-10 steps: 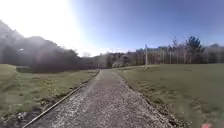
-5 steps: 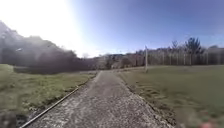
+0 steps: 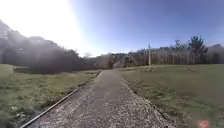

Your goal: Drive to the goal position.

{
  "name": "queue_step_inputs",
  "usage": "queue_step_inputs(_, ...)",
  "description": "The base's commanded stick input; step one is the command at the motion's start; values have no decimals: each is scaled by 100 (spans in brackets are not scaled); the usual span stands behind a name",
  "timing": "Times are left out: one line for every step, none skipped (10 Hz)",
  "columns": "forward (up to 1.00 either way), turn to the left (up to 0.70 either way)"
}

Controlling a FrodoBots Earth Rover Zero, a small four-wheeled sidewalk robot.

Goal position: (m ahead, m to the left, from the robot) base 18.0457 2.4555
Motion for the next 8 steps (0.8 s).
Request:
queue_step_inputs(50, 14)
queue_step_inputs(50, 0)
queue_step_inputs(50, 0)
queue_step_inputs(50, 0)
queue_step_inputs(50, 0)
queue_step_inputs(50, 0)
queue_step_inputs(50, 0)
queue_step_inputs(50, 0)
